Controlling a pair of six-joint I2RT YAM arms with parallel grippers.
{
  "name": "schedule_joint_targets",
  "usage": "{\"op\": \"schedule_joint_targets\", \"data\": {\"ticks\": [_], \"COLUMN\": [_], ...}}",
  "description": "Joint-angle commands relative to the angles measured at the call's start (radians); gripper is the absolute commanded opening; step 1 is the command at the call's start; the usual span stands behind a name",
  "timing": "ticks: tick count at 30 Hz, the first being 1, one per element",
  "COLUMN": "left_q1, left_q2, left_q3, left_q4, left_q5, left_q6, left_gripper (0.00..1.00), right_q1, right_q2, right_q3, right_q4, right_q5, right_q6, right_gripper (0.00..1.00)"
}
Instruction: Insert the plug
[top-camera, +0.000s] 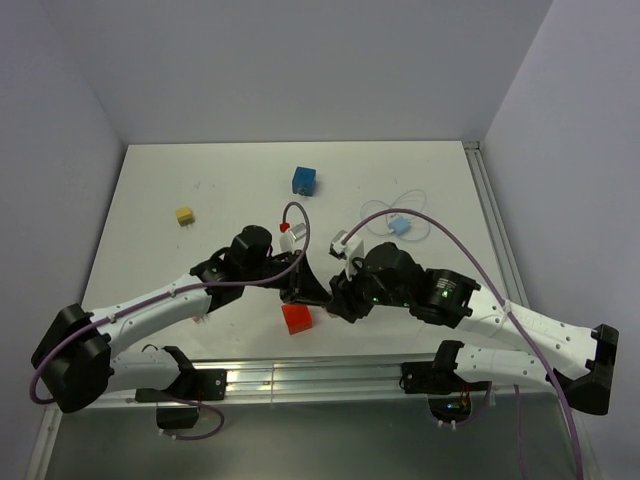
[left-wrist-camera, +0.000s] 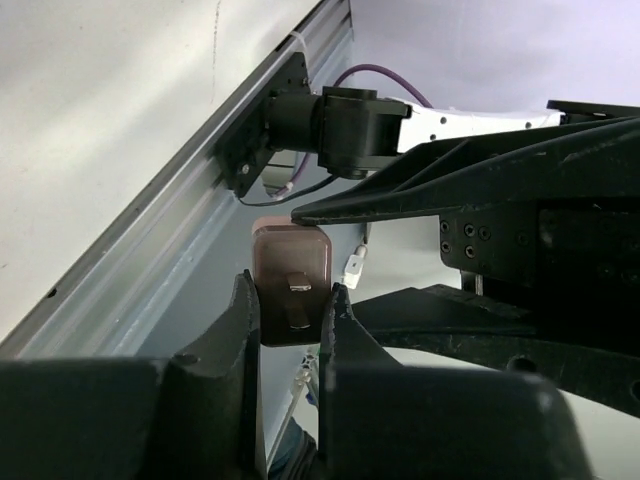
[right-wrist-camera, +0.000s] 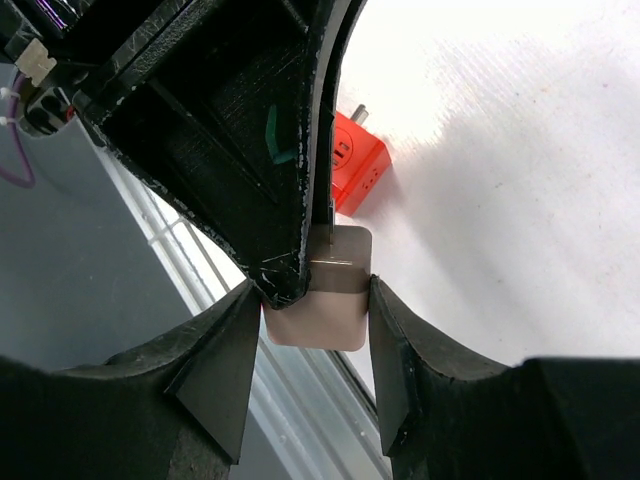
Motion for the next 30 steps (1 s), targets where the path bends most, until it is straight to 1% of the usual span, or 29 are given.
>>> {"op": "schedule_joint_targets", "data": {"ticks": [1,3,4,6,7,8,9,10,11,12,13,14,15,16,18,19,20,21,22,23,24,25,26,27,28,29,30], "left_q1": [-0.015,-0.014,-0.014,-0.015,-0.014,-0.014,-0.014,-0.015,-0.012,-0.009,-0.008,-0.006,-0.005,-0.005,0.0,0.002,0.003,0.003,0.005,0.003,0.005,0.003,0.005,0.005,0.005,0.005,0.005], "left_q2": [-0.001,-0.017,-0.025,-0.05,-0.057,-0.063,-0.082,-0.088,-0.097,-0.114,-0.125,-0.137,-0.163,-0.178,-0.229,-0.247,-0.266,-0.301,-0.32,-0.336,-0.364,-0.376,-0.389,-0.412,-0.424,-0.444,-0.456], "left_q3": [-0.041,-0.055,-0.064,-0.062,-0.045,-0.036,-0.026,-0.017,-0.011,-0.006,0.0,-0.002,-0.002,-0.015,-0.04,-0.072,-0.089,-0.106,-0.135,-0.146,-0.153,-0.163,-0.166,-0.17,-0.181,-0.19,-0.202], "left_q4": [0.131,0.173,0.18,0.158,0.135,0.112,0.064,0.055,0.044,0.02,0.015,0.018,0.021,0.045,0.094,0.168,0.208,0.251,0.281,0.33,0.343,0.352,0.368,0.375,0.386,0.427,0.461], "left_q5": [0.088,0.076,0.068,0.021,-0.007,-0.065,-0.1,-0.128,-0.179,-0.205,-0.229,-0.254,-0.294,-0.315,-0.343,-0.346,-0.343,-0.34,-0.346,-0.349,-0.352,-0.355,-0.357,-0.362,-0.365,-0.365,-0.363], "left_q6": [-0.019,-0.035,-0.038,-0.004,0.014,0.035,0.074,0.089,0.105,0.132,0.144,0.155,0.174,0.177,0.18,0.175,0.171,0.155,0.145,0.134,0.12,0.115,0.109,0.094,0.083,0.057,0.039], "left_gripper": [0.0,0.0,0.0,0.0,0.0,0.0,0.0,0.0,0.0,0.0,0.0,0.0,0.0,0.0,0.0,0.0,0.0,0.0,0.0,0.0,0.0,0.0,0.0,0.0,0.0,0.0,0.0], "right_q1": [0.001,0.003,0.003,0.001,0.001,0.001,0.001,0.003,0.001,0.001,0.0,0.0,0.0,0.0,0.0,0.0,0.0,0.001,0.0,0.0,0.0,0.0,-0.002,-0.01,-0.017,-0.025,-0.034], "right_q2": [0.001,-0.003,-0.006,-0.028,-0.034,-0.048,-0.049,-0.045,-0.042,-0.036,-0.017,-0.002,0.013,0.042,0.061,0.043,0.02,-0.008,-0.066,-0.097,-0.127,-0.191,-0.219,-0.242,-0.278,-0.287,-0.292], "right_q3": [0.072,0.077,0.077,0.08,0.086,0.098,0.109,0.124,0.158,0.17,0.187,0.227,0.247,0.262,0.304,0.299,0.254,0.218,0.185,0.131,0.103,0.073,0.022,0.005,-0.013,-0.035,-0.044], "right_q4": [0.072,0.06,0.048,0.007,-0.016,-0.074,-0.11,-0.154,-0.255,-0.301,-0.405,-0.465,-0.525,-0.618,-0.677,-0.666,-0.562,-0.482,-0.399,-0.269,-0.209,-0.143,-0.018,0.035,0.087,0.174,0.212], "right_q5": [0.031,0.06,0.074,0.147,0.18,0.212,0.293,0.334,0.37,0.451,0.489,0.551,0.603,0.694,0.759,0.743,0.7,0.624,0.55,0.457,0.423,0.381,0.328,0.244,0.191,0.109,0.065], "right_q6": [0.028,0.059,0.074,0.137,0.162,0.188,0.243,0.274,0.309,0.372,0.403,0.436,0.52,0.556,0.642,0.633,0.607,0.502,0.459,0.437,0.424,0.415,0.411,0.414,0.421,0.429,0.435], "right_gripper": [0.34,0.46,0.56,0.66,0.84,0.89,0.9,0.9,0.9,0.88,0.88,0.91,0.95,0.95,0.9,0.9,0.9,0.9,0.9,0.89,0.89,0.88,0.87,0.84,0.83,0.82,0.81]}}
